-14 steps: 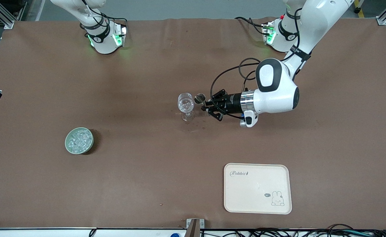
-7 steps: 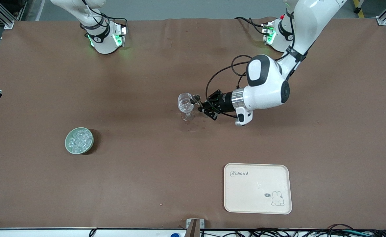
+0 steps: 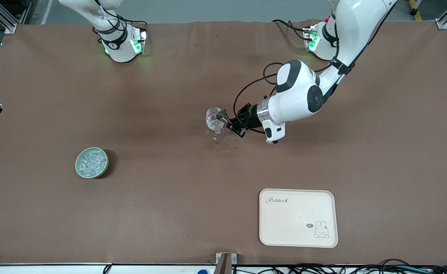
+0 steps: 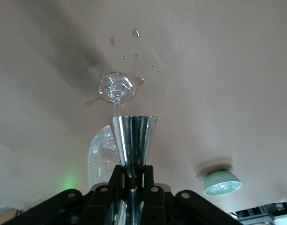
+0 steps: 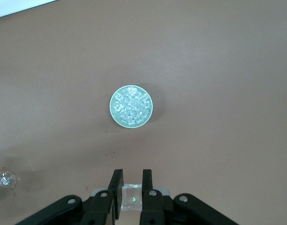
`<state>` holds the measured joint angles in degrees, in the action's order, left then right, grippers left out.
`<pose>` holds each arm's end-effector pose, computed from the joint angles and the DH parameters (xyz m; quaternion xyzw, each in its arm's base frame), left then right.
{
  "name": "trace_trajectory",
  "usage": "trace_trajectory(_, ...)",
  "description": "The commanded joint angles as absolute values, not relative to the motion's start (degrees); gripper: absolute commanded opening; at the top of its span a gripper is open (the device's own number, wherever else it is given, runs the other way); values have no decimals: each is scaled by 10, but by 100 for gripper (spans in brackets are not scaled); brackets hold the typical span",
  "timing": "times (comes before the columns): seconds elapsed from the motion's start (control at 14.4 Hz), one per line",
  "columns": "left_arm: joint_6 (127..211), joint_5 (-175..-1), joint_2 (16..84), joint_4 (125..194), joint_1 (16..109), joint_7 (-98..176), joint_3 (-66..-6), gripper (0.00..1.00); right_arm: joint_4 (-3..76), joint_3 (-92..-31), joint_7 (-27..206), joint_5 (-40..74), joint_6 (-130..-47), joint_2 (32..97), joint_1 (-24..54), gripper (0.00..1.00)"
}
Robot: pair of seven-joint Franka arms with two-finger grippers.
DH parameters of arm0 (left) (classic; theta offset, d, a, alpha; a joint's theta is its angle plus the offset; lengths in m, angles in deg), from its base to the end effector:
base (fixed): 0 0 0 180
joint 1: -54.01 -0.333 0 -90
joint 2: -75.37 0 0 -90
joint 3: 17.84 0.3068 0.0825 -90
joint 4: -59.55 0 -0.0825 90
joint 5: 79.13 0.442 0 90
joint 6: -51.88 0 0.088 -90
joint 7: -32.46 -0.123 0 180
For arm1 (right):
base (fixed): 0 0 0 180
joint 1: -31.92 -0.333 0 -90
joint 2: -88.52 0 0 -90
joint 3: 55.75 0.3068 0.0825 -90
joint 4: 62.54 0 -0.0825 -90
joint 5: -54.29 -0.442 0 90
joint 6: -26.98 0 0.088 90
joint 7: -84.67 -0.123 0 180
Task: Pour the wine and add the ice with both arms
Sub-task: 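Tilt the jigger with the left gripper to pour into the glass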
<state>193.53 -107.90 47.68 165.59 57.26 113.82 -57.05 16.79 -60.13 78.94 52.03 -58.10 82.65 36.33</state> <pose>0.5353 -0.4596 0.2829 0.7943 0.5111 -0.2322 0.2323 0.6284 -0.0894 0.6260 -0.9921 0.1245 0.0005 0.0158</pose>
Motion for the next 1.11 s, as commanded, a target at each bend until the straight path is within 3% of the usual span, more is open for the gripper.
trace_trajectory(0.0, 1942, -1025, 473, 1649, 572, 1169, -580, 1, 191, -597, 791, 510, -588, 847, 369, 1)
trace_trajectory(0.49, 1932, -978, 483, 1651, 566, 1206, -591, 1, 191, -597, 791, 509, -591, 846, 369, 1)
trace_trajectory(0.9, 1915, -1132, 501, 1662, 561, 1122, -586, 1, 191, -597, 791, 509, -590, 846, 368, 1)
trace_trajectory(1.04, 1911, -1235, 522, 1669, 562, 1062, -555, 1, 191, -595, 787, 509, -586, 846, 363, 0)
